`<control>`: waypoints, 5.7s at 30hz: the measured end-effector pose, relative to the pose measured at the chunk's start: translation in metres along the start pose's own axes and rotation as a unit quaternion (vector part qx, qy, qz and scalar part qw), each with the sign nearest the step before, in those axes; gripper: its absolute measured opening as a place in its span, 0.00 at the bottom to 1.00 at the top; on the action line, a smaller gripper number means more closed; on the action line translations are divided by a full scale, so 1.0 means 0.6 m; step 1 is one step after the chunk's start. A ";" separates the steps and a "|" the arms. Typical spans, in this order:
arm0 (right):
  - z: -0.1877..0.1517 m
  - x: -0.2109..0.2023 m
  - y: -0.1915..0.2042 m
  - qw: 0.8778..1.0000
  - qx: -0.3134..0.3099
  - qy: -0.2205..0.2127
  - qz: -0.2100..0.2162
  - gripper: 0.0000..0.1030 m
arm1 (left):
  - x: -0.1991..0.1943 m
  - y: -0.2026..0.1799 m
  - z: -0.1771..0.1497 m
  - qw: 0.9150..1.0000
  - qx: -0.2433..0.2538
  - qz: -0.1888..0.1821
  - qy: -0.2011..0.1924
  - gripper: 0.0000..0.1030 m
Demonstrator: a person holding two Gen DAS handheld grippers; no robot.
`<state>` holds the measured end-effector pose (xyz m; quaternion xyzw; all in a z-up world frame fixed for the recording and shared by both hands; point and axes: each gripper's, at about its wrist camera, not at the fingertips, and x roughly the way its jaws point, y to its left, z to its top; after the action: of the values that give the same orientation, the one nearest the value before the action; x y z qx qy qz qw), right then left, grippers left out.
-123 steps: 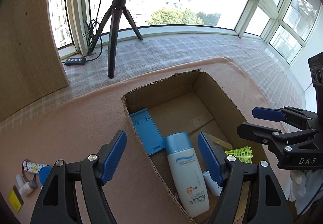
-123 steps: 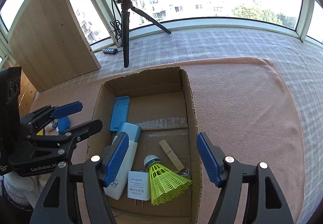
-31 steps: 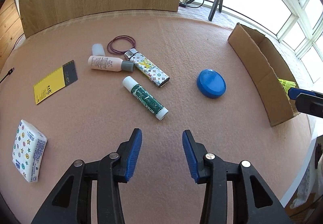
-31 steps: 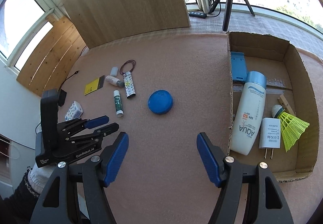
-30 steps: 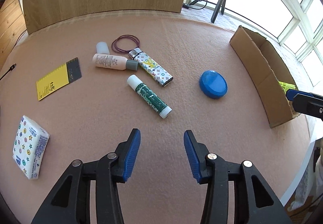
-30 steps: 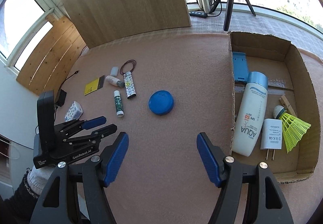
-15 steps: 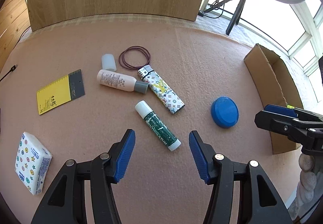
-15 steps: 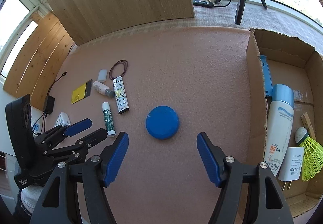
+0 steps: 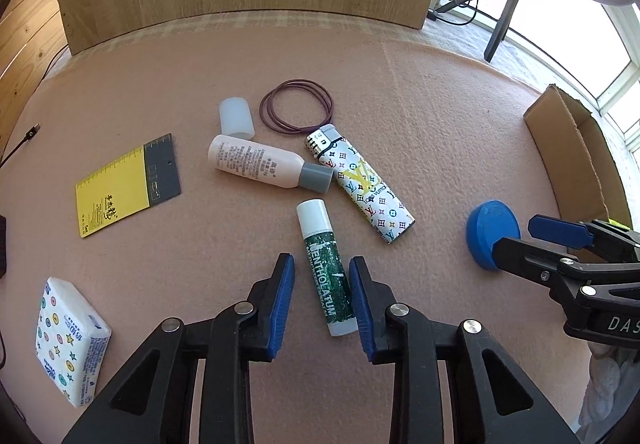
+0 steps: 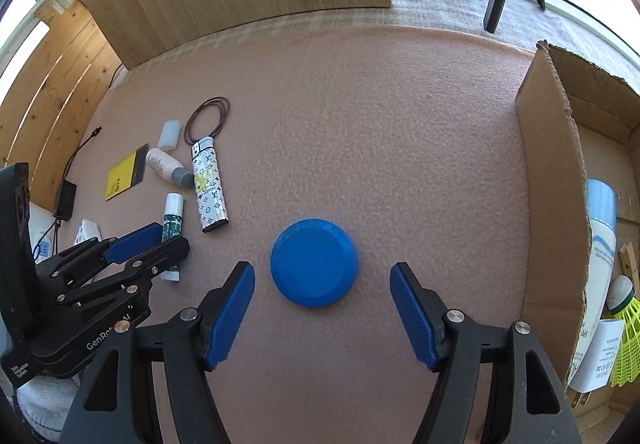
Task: Organize objects
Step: 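Close the right gripper on the blue round lid while the left gripper grasps the green lip balm, then carry the lid and lip balm into the box while both grippers open, then withdraw both grippers and move them to the lighter and lotion bottle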
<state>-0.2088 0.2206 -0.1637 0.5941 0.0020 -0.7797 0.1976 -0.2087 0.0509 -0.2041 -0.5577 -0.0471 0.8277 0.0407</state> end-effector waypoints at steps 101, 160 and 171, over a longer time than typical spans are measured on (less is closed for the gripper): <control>-0.179 -0.278 -0.341 0.979 0.142 -0.137 -0.050 0.62 | -0.075 -0.490 -0.045 0.958 0.219 -0.185 -0.025 0.66; 0.046 -0.082 0.059 0.996 -0.052 -0.069 0.013 0.65 | -0.045 0.080 0.093 0.998 0.006 -0.046 -0.033 0.47; 0.075 0.017 0.105 0.996 -0.083 -0.022 0.003 0.55 | 0.010 0.086 0.111 0.999 -0.001 -0.041 -0.012 0.37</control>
<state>-0.2334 0.1487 -0.1456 0.5581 0.0601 -0.7893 0.2486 -0.2733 -0.0020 -0.1915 -0.5453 -0.0714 0.8319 0.0739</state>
